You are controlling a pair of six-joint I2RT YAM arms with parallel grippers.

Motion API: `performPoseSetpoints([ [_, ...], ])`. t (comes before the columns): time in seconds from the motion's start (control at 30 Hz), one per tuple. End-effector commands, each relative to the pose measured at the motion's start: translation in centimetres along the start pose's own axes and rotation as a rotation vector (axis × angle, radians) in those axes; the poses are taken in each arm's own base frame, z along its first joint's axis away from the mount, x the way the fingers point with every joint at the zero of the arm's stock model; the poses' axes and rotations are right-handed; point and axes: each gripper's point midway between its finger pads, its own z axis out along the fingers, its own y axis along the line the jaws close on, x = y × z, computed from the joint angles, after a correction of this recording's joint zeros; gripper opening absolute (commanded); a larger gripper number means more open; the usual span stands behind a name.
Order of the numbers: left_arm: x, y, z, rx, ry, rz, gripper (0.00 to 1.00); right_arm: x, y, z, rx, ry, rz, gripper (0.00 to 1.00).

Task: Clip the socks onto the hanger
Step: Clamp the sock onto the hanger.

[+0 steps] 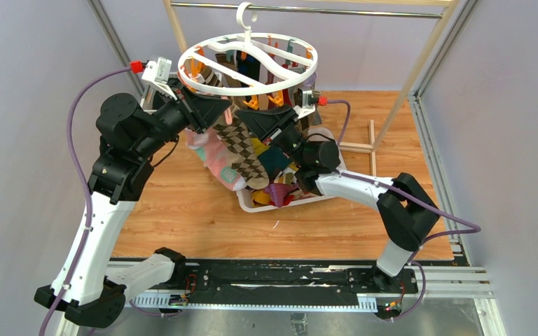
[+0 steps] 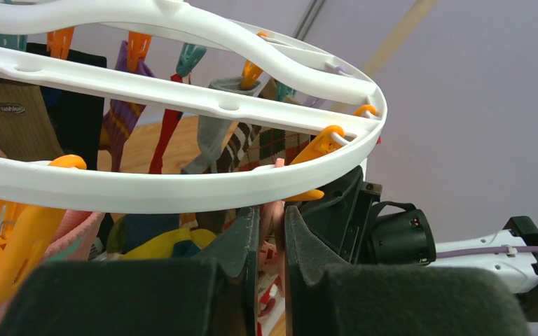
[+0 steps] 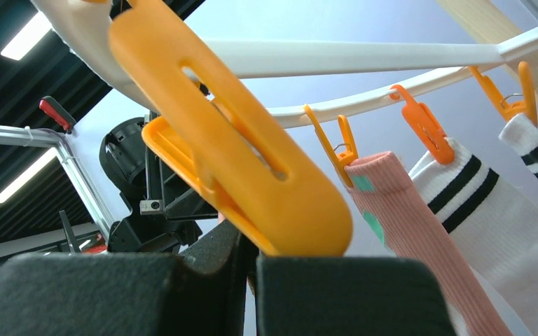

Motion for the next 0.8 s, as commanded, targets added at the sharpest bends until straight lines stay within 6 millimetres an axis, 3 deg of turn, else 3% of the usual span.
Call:
performPoseSetpoints([
  [0.0,-1.0,-1.2,-0.5,0.047,-0.020,0.011,0.00,-2.7,2.7,0.7,-0.078,-0.091,-0.041,0.00],
  [0.23,-1.0,-1.1,-0.5,0.041,-0.023,0.012,0.01,-2.3,3.1,1.0,-0.096,-0.077,-0.037,0.00],
  [0.37,-1.0,-1.0,-0.6,0.034,-0.024,0.013,0.29,-2.2,3.1,1.0,-0.097,-0.073,-0.034,0.00],
  [0.5,-1.1,-0.7,-0.7,0.014,-0.034,0.014,0.46,-2.1,3.3,1.1,-0.105,-0.069,-0.036,0.00],
  [0.67,-1.1,-0.5,-1.0,0.001,-0.042,0.018,0.54,-1.8,3.4,1.1,-0.110,-0.058,-0.043,0.01],
  [0.77,-1.1,-0.1,-1.0,-0.015,-0.045,0.021,0.58,-1.5,3.1,0.9,-0.102,-0.054,-0.048,0.18],
])
